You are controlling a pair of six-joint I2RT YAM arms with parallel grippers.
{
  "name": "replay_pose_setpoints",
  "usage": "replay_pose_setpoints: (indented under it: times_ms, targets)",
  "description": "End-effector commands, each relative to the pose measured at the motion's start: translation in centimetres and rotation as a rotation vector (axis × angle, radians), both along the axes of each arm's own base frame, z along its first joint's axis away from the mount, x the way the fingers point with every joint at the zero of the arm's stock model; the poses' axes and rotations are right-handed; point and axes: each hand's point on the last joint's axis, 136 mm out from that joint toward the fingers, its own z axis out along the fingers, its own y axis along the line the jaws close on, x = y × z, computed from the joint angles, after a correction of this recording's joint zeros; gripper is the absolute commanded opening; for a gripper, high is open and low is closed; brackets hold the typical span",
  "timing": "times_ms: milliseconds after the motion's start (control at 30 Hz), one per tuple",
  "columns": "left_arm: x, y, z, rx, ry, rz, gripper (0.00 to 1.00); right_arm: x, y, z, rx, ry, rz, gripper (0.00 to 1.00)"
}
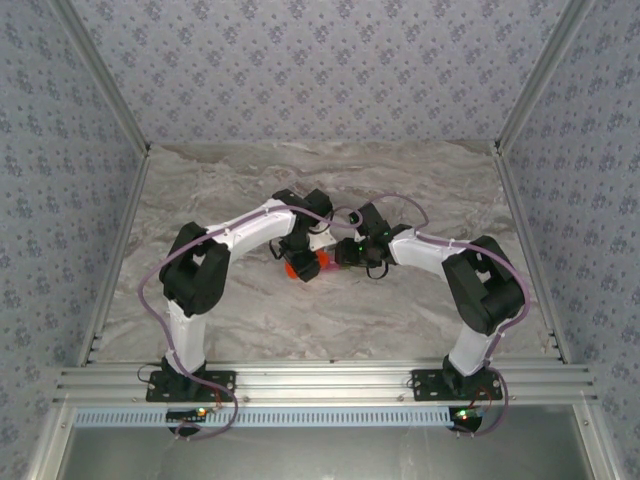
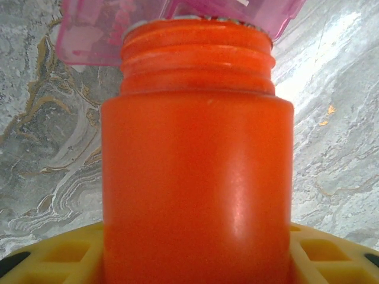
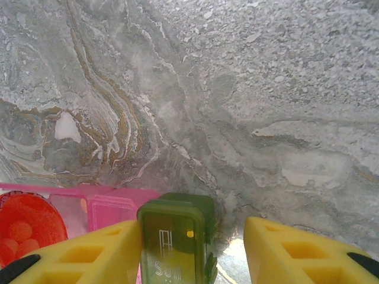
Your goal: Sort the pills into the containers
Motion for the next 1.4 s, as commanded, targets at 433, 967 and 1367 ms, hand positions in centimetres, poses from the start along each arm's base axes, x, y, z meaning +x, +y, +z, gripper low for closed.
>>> replay_pose_setpoints:
  times_ms: [433, 967, 1367]
  targets:
    - [-0.30, -0.44, 0.88, 0.041, -0.026, -0.076, 0.00, -0.47, 0.67, -0.02, 0.001, 0.020, 0.007, 0.51]
    - [-0.61, -0.67, 0.42, 0.049, -0.020, -0.091, 0.00, -0.42, 0.67, 0.01, -0.004, 0.019, 0.007, 0.51]
    - [-0.64, -0.56, 0.77, 0.039, -0.023, -0.087, 0.00, -0.42, 0.76, 0.15, -0.004, 0.019, 0.009, 0.51]
